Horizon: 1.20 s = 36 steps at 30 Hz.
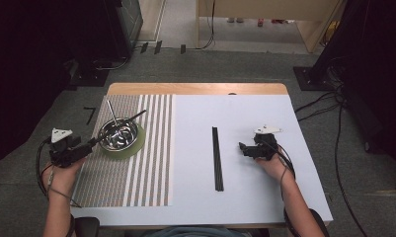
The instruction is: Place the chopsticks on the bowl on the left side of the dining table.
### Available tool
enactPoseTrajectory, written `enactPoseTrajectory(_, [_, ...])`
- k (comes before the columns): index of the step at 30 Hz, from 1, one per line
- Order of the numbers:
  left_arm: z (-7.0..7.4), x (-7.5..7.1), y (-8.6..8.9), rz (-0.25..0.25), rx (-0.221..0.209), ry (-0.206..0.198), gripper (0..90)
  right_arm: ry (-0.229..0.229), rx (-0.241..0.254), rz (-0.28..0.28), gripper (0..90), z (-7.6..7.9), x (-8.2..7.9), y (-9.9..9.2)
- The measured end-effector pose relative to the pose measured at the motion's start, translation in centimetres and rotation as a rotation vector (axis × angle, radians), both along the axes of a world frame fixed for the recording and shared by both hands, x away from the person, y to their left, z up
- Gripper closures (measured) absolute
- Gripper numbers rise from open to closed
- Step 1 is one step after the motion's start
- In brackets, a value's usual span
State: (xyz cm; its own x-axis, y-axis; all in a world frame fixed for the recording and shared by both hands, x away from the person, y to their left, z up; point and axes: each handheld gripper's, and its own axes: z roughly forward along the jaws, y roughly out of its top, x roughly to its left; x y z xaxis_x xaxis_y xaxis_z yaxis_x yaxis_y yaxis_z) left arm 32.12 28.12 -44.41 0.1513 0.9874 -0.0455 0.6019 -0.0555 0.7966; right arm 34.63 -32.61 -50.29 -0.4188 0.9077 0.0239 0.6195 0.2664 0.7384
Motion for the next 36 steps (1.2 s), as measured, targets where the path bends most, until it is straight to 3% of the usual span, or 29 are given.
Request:
enactPoseTrajectory(12, [-0.1, 0.7, 0.0, -0.013, 0.028, -0.014, 46.9, -0.001, -0.001, 0.001, 17.5, 0.0, 0.0, 0.0])
enactPoseTrajectory(22, [1.4, 0.6, -0.5, -0.001, -0.011, -0.014, 41.9, -0.001, -0.001, 0.0, 17.5, 0.0, 0.0, 0.0])
enactPoseTrajectory(30, [2.3, 1.6, -2.3, -0.033, 0.019, 0.017, 41.8, -0.001, -0.002, 0.001, 17.5, 0.0, 0.0, 0.0])
enactPoseTrajectory(36, [3.0, 2.6, -2.8, -0.046, -0.004, 0.038, 46.8, -0.001, -0.001, 0.001, 17.5, 0.0, 0.0, 0.0])
